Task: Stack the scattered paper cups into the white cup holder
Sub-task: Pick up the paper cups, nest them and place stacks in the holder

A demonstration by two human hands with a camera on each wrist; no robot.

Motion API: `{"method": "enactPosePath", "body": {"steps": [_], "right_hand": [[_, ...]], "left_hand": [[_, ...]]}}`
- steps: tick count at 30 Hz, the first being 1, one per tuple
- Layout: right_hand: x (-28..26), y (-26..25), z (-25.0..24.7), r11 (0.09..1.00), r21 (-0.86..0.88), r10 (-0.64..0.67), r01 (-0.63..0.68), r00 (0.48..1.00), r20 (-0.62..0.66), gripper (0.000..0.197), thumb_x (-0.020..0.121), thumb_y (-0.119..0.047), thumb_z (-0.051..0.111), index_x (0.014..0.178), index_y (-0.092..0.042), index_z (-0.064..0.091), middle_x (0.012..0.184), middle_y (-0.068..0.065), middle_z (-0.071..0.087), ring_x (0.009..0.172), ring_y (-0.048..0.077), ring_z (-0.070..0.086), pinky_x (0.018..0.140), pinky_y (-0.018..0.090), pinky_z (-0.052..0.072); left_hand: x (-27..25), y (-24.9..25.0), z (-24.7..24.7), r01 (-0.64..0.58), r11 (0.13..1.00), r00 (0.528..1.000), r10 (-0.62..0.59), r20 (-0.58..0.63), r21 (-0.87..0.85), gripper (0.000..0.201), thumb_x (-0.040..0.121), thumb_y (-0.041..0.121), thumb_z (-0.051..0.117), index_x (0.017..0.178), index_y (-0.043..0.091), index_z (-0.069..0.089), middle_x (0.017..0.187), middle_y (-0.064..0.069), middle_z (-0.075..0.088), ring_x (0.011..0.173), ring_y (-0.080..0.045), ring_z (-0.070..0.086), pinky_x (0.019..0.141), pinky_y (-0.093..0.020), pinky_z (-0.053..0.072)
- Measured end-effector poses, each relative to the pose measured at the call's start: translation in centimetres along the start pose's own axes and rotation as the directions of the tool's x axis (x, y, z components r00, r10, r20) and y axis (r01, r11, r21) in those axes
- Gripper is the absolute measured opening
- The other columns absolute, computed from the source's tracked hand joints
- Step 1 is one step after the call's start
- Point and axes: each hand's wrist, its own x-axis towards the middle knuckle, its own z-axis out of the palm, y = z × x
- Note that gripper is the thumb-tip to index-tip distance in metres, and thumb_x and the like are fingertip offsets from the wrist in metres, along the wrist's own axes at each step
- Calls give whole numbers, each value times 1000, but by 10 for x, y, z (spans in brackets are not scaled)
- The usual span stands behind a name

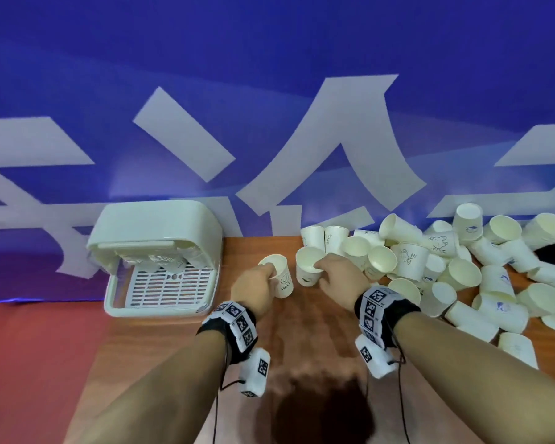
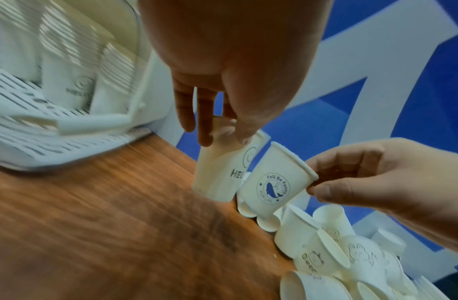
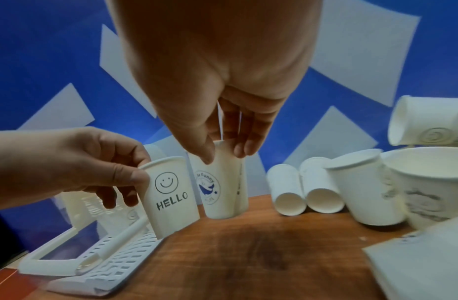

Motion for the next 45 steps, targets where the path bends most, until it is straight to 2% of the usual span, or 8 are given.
{"method": "enactPosePath", "body": {"steps": [4, 8, 14, 22, 27, 37, 41, 45], "right_hand": [[8, -54, 14, 995, -8, -95, 95, 995, -9, 25, 90, -17, 56, 112, -12, 67, 108, 2, 58, 105, 21, 53, 88, 26, 41], [18, -107, 33, 984, -21, -179, 179, 984, -13, 16, 91, -23, 55, 95, -14, 67, 94, -4, 49, 97, 19, 50, 81, 30, 42], [43, -186, 67, 967, -20, -255, 255, 967, 4, 19, 93, -30, 52, 93, -16, 66, 93, -3, 52, 93, 18, 49, 78, 36, 45], [81, -261, 119, 957, -3, -290, 290, 956, 35, 18, 94, -27, 51, 92, -18, 67, 92, -5, 54, 91, 17, 55, 75, 30, 46], [99, -280, 144, 960, 18, -281, 281, 956, 82, 22, 94, -20, 52, 107, -12, 68, 108, 2, 60, 101, 19, 55, 81, 28, 44], [115, -288, 181, 968, -50, -223, 246, 935, 277, 27, 97, -20, 47, 111, -10, 67, 116, 6, 55, 103, 24, 56, 86, 36, 48], [117, -285, 186, 969, -69, -207, 237, 933, 296, 28, 98, -22, 47, 115, -10, 65, 119, 4, 53, 106, 23, 55, 86, 32, 47], [116, -282, 189, 970, -69, -197, 231, 924, 328, 31, 97, -23, 46, 120, -11, 62, 124, 4, 52, 108, 23, 55, 90, 35, 48]], "left_hand": [[-20, -42, -36, 32, 996, 998, -37, -56, -88, 10, 91, 24, 56, 84, 18, 59, 91, -4, 66, 86, -25, 60, 70, -31, 45], [-39, -87, -68, 33, 991, 989, -51, -142, -126, 13, 90, 24, 56, 88, 14, 64, 94, -8, 67, 87, -27, 60, 70, -31, 41], [-66, -163, -108, 72, 987, 971, -102, -218, -142, 20, 93, 30, 54, 83, 17, 64, 82, -3, 63, 78, -22, 58, 67, -33, 43], [-80, -259, -138, 174, 969, 955, -209, -209, -175, 21, 89, 25, 55, 74, 19, 69, 79, 1, 60, 74, -19, 58, 66, -32, 46], [-73, -301, -136, 219, 961, 947, -251, -198, -171, 15, 88, 21, 61, 89, 15, 75, 92, -7, 64, 86, -25, 59, 73, -30, 45], [-55, -330, -113, 176, 974, 973, -194, -122, -139, 15, 88, 17, 64, 90, 9, 77, 98, -11, 68, 90, -28, 63, 76, -31, 48], [-50, -336, -106, 161, 983, 982, -169, -85, -92, 16, 88, 13, 62, 95, 9, 76, 102, -11, 67, 93, -28, 63, 80, -32, 48], [-48, -338, -102, 167, 985, 983, -170, -64, -48, 19, 88, 10, 59, 96, 7, 76, 105, -11, 66, 96, -28, 63, 81, -30, 46]]}}
